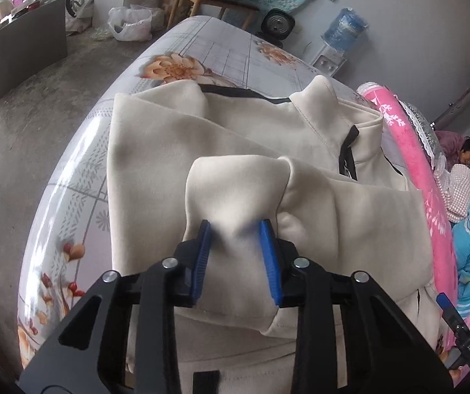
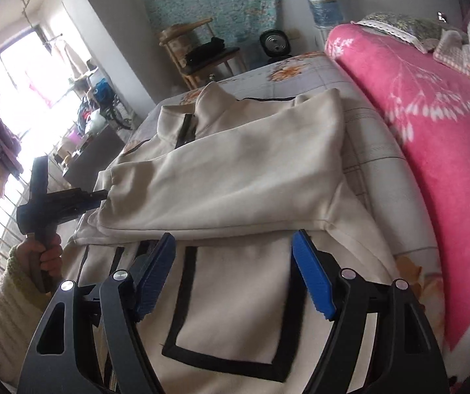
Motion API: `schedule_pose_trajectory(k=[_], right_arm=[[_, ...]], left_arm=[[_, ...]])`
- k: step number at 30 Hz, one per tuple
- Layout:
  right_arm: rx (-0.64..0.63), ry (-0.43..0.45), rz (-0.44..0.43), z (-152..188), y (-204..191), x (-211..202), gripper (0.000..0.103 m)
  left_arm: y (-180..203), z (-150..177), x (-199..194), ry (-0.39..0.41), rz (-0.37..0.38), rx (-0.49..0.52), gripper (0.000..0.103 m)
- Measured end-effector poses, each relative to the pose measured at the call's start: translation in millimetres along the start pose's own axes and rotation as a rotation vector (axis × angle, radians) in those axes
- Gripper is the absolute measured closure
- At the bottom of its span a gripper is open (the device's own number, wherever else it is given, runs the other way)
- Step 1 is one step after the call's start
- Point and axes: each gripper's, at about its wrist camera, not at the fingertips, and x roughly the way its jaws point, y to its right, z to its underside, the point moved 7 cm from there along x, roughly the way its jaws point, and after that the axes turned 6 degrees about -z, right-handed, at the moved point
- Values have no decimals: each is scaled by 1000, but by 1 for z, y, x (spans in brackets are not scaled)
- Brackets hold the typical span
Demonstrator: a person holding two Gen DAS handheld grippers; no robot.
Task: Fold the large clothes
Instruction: 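Grasp the folded sleeve with the left tool, smooth it flat, then open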
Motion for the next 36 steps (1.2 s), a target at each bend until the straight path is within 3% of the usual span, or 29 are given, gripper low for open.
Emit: schedule_pose_trajectory(k=[3,10,12,16,18,23,27,31,36], right_arm=[[8,11,13,1,9,-8,31],[-3,11,59,2,16,-16,31],[-13,7,70,4,15,-15,31],[-10,-39,87,11,17,-4,31],[-14,-55,93,11,16,-2,31],[-22,-80,95,4,11,-2,27],[-12,-48,72,-24,10,-16,27],[49,13,111,-70,32,-27,22],[155,-18,137,-107,69,1,22]], left_arm=[[5,0,-1,19,-26,56,97],[28,-10,-72,219,-69,142,99],[29,-10,-85,240,-93,152,99],[10,3,-51,135,-187,160,99],[-4,12,-39,84,-164,114,99],[-12,17,-30,80,-138,98,99],[-15,17,-22,60,-119,93,97],[-20,16,-16,66,-75,73,93],[-25,15,-16,66,-12,37,92]])
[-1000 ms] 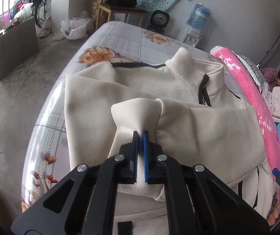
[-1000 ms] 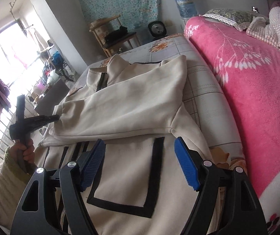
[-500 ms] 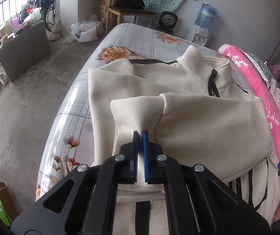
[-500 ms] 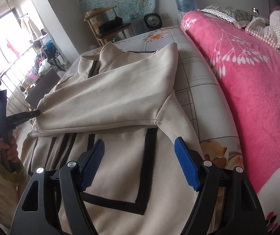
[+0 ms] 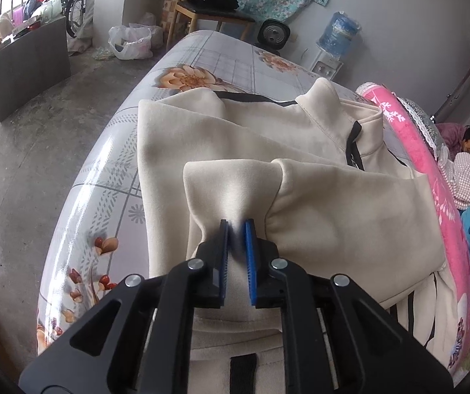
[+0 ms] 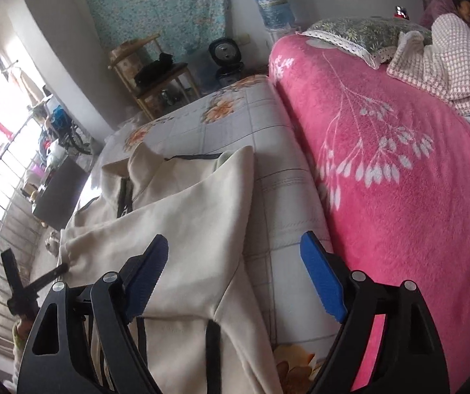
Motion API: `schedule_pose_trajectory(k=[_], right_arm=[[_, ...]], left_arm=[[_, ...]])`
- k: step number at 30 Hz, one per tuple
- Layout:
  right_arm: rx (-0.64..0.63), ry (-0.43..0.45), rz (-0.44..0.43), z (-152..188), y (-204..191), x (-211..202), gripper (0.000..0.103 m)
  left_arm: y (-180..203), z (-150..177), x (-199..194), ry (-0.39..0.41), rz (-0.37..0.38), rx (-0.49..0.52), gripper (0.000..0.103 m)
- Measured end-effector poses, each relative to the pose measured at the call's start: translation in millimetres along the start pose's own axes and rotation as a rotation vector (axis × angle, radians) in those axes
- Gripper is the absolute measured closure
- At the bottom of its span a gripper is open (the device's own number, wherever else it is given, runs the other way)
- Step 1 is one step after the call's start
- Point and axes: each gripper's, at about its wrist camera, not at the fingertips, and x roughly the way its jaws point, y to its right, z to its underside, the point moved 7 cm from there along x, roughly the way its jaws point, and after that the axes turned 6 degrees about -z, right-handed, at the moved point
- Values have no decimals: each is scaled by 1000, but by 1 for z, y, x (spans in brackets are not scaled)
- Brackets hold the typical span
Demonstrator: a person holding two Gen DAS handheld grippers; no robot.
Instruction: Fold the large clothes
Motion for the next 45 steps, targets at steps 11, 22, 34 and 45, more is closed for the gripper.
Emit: schedule_pose_trajectory(k=[11,22,34,45], right_arm=[[-253,-48,14,20,-60,57,26],[-174,-116,177,26,-14,50,27],[-393,-234,184,99,-46,61,27],[-277,-166,54,140,-98,15,19]], left_arm=[[12,-20,-50,173,154,-11,55],[37,-2,0,-8,89,58,43],[67,40,-4,-43,-51,275,23],[65,69,-65,-8,-79,287,18]])
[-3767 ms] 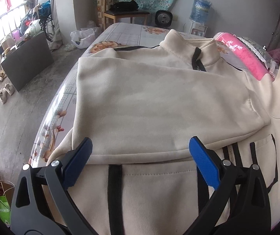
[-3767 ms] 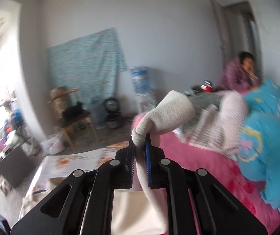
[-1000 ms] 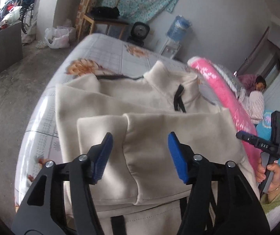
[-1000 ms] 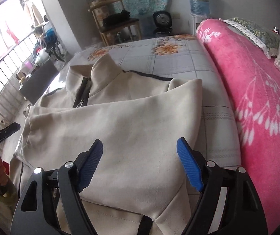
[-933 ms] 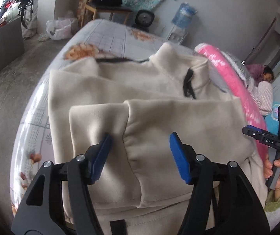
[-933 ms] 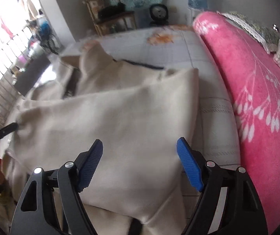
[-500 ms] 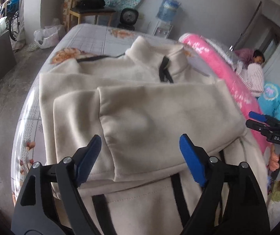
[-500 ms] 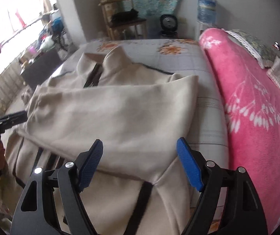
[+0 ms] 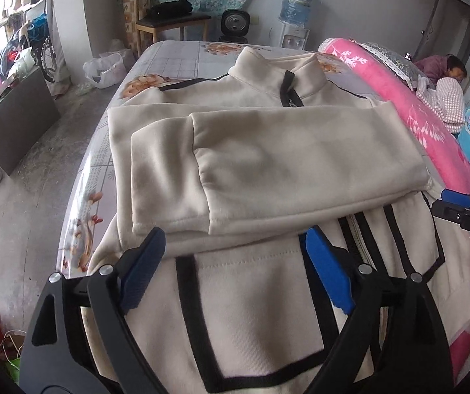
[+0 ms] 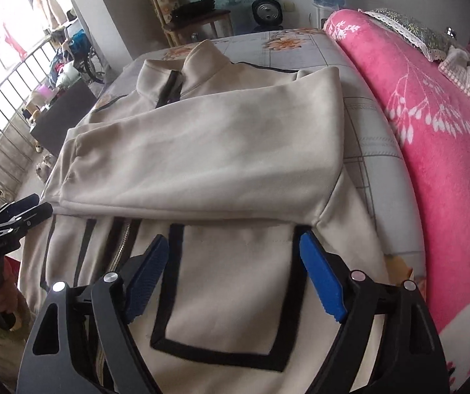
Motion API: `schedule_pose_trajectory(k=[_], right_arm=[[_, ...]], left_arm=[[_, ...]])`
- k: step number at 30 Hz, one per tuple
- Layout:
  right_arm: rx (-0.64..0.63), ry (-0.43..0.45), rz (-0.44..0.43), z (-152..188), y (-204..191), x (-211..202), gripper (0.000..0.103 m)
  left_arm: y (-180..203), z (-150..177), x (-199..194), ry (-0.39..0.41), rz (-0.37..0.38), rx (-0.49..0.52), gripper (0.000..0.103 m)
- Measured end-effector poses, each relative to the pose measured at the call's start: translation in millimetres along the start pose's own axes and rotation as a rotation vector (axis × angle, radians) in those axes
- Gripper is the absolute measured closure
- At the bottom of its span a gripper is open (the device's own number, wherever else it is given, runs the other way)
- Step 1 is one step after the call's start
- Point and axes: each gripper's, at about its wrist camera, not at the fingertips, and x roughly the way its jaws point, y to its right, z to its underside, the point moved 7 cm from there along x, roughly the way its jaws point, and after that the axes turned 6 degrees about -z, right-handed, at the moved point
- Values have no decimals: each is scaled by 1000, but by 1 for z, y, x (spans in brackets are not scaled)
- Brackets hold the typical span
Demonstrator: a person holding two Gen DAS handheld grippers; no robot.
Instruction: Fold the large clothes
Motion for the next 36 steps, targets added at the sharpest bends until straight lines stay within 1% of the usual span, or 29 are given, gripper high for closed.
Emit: schedule_pose_trajectory(k=[1,3,5,7,10,12,15,17,18,20,22,24,29,33,36], right_arm=[[-13,-5,14,10,-6,-4,17],[-18,-15,29,30,-13,-14,16],[-3,-33,6,50,-22,-20,15],[6,-46,2,70,-30,-24,14],[6,-65,18,95,-39,-27,13],[5,-87,29,108,-42,-25,13],[3,-106,52,121,-42,-19,13],[-17,-102,79,124,-42,-16,13],[-31,-95,90,124,-43,-15,12],[-52,-93,100,125,-44,-11,6],[-82,-88,133,128,-45,-7,6],[-96,-75,152,129,-47,-6,6],[-90,-55,148,130,-46,-7,6],[-98,-40,144,130,-46,-8,6],[-95,-45,143,131,-47,-7,6]], left_arm=[[2,8,-5,-6,-3,12,18],[6,27,-16,-21,-5,35,17],[10,48,-23,-48,2,44,17],[14,67,-29,-68,1,59,17],[19,92,-39,-71,-34,98,17],[23,104,-42,-74,-38,132,15],[22,117,-36,-94,-93,161,14],[21,123,-30,-101,-117,164,14],[20,123,-31,-92,-120,149,12],[17,125,-30,-90,-114,119,11],[13,126,-28,-93,-106,83,7],[11,127,-28,-88,-99,63,7],[11,128,-29,-64,-109,51,7],[11,127,-30,-61,-113,45,7],[12,128,-30,-64,-112,45,7]])
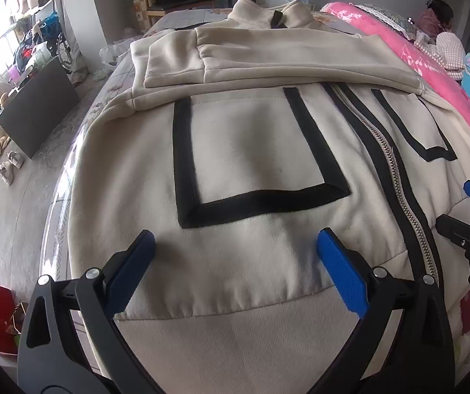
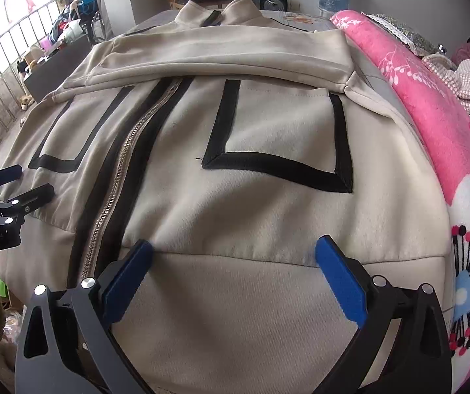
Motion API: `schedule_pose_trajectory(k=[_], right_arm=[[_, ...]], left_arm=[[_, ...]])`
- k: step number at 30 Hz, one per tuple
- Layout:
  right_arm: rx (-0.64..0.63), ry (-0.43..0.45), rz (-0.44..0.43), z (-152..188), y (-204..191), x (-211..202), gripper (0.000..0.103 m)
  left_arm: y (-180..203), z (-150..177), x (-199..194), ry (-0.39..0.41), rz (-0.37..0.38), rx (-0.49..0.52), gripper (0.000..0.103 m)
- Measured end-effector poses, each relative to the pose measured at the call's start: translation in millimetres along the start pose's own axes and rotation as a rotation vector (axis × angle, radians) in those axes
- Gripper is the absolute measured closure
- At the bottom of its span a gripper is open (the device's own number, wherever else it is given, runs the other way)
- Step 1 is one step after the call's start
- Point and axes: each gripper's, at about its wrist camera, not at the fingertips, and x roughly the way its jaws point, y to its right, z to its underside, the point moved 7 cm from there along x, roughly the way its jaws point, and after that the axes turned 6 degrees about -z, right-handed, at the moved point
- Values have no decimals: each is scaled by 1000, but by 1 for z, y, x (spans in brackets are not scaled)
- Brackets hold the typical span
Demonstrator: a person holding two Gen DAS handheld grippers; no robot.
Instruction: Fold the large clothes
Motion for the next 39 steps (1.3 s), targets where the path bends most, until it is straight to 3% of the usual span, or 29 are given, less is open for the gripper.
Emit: schedule_pose_trajectory(k=[26,29,31,35,39], right_arm=[[26,26,4,0,1,-10,6],[50,126,-72,-4,-5,-32,6],[43,145,-83,-1,-9,-37,6],[3,45,-49,16,-13,-12,6],[-15,53,-24,16,-14,-11,6]], left_arm=[[-2,4,-1,25,-21,-30,7],[-1,4,-2,35,-25,-34,7],[-1,5,-3,44,-26,-35,7],[-1,5,-3,43,-26,-35,7],[-2,4,-4,29,-11,-34,7]])
